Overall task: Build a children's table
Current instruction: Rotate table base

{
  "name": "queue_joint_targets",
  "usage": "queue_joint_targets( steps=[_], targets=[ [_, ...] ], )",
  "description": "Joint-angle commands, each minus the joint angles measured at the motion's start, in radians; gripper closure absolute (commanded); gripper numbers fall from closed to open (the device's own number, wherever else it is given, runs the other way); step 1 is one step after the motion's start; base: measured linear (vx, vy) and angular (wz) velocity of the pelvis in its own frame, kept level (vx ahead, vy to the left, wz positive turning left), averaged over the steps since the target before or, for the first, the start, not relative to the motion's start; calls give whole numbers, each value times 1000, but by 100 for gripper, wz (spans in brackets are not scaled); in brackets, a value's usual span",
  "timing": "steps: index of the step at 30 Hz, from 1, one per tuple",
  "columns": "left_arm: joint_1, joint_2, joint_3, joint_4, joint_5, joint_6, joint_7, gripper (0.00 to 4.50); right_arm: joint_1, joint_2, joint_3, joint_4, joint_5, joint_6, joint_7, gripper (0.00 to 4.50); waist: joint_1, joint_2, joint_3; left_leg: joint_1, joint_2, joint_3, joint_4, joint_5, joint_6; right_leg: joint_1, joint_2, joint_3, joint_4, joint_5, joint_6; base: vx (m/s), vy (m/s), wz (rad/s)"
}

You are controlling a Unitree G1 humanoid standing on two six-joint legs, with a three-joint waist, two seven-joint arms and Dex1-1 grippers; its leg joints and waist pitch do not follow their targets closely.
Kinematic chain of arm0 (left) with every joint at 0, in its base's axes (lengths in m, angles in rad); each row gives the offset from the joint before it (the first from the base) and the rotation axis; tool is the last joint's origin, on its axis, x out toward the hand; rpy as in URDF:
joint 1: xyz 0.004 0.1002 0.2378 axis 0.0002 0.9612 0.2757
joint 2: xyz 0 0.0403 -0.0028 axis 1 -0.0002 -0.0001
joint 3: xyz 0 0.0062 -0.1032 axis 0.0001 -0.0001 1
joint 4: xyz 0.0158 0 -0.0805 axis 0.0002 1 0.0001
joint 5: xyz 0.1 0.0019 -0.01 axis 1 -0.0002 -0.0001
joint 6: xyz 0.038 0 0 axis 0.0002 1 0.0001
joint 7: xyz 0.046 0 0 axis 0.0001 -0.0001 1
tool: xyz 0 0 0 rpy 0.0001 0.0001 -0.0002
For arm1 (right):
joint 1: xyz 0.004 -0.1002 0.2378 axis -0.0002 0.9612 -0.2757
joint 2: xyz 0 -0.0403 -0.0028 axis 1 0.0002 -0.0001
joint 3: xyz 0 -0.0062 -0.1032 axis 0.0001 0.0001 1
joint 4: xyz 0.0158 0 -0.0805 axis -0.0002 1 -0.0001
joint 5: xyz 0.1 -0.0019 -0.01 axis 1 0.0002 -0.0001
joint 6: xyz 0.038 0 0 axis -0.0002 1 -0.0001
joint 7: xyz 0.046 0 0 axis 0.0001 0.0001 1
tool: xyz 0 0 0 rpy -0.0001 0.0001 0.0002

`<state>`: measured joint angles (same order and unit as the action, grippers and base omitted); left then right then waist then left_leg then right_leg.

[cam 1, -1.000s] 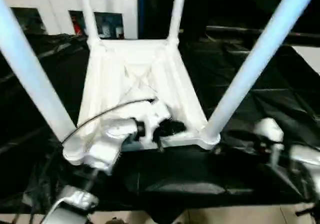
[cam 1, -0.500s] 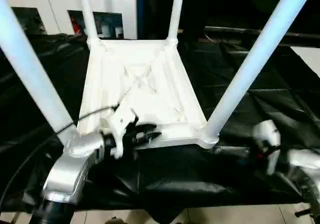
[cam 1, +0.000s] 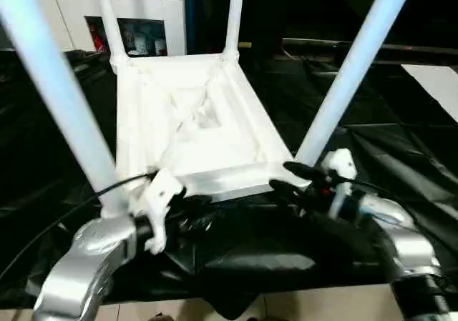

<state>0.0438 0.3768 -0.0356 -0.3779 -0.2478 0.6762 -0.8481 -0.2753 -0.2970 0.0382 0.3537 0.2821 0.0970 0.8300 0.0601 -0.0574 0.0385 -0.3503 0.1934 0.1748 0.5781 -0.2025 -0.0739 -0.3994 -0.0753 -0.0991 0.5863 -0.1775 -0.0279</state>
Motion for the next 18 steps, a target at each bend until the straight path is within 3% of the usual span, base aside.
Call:
queue_joint_targets(
  steps=[1,2,3,5,7,8,10,11,12,13,14,16,18],
  targets=[
    [11,4,10,-34,-26,20,3,139,-12,2,-23,23,-19,-20,-43,137,2,11,-42,0,44,-11,-71,-177,47,47,-65,59,-69,-265,-162,0,0,0],
    [30,13,17,-46,-40,28,3,133,-17,19,-24,38,-23,-28,-68,137,2,6,-44,2,44,-9,-69,-178,44,47,-67,59,-67,-265,-162,0,0,0],
    [35,16,19,-49,-43,31,3,128,-19,24,-24,44,-24,-32,-75,137,2,8,-42,-1,45,-11,-72,-178,41,48,-67,59,-66,-267,-160,0,0,0],
    [79,44,40,-83,-74,83,-8,119,-28,47,-30,76,-42,-48,-140,137,-2,-7,-40,-1,44,-10,-72,-185,37,48,-65,60,-68,-283,-150,0,0,0],
    [105,67,48,-105,-88,111,-21,94,-35,55,-40,94,-47,-55,-172,137,0,-1,-38,2,44,-10,-74,-204,30,43,-65,61,-68,-318,-140,0,0,0],
    [123,83,57,-121,-94,129,-20,89,-41,58,-46,110,-48,-59,-184,137,-2,-13,-38,2,44,-9,-73,-208,28,42,-65,61,-69,-327,-136,0,0,0],
    [139,99,68,-137,-101,146,-16,88,-49,59,-50,129,-53,-64,-191,137,-1,-7,-34,5,44,-11,-74,-238,20,38,-65,63,-72,-364,-120,0,0,0],
    [152,111,85,-146,-105,150,-16,62,-58,58,-53,146,-61,-75,-200,137,2,-20,-32,4,43,-12,-74,-246,19,38,-67,62,-71,-388,-112,0,0,0],
    [161,119,97,-151,-108,151,-17,62,-64,57,-54,157,-66,-83,-206,137,2,-16,-32,5,43,-12,-75,-251,17,37,-66,63,-73,-395,-106,0,0,0],
    [171,132,114,-142,-115,142,-26,51,-84,58,-60,197,-74,-104,-227,137,-1,-29,-32,4,43,-12,-74,-256,14,36,-65,62,-75,-400,-96,0,0,0],
    [179,137,133,-128,-120,136,-27,48,-103,60,-67,235,-79,-122,-246,137,2,-19,-32,4,43,-15,-75,-259,10,35,-68,62,-71,-403,-98,0,0,0],
    [187,163,146,-104,-122,126,-30,37,-137,62,-75,297,-84,-138,-276,137,-5,-8,-32,9,43,-16,-74,-280,-8,32,-63,62,-70,-383,-101,0,0,0],
    [188,184,153,-85,-125,116,-45,14,-157,61,-72,319,-86,-145,-273,137,-5,-17,-34,13,41,-12,-71,-276,-8,30,-60,64,-65,-329,-117,0,0,0]
  ],
)
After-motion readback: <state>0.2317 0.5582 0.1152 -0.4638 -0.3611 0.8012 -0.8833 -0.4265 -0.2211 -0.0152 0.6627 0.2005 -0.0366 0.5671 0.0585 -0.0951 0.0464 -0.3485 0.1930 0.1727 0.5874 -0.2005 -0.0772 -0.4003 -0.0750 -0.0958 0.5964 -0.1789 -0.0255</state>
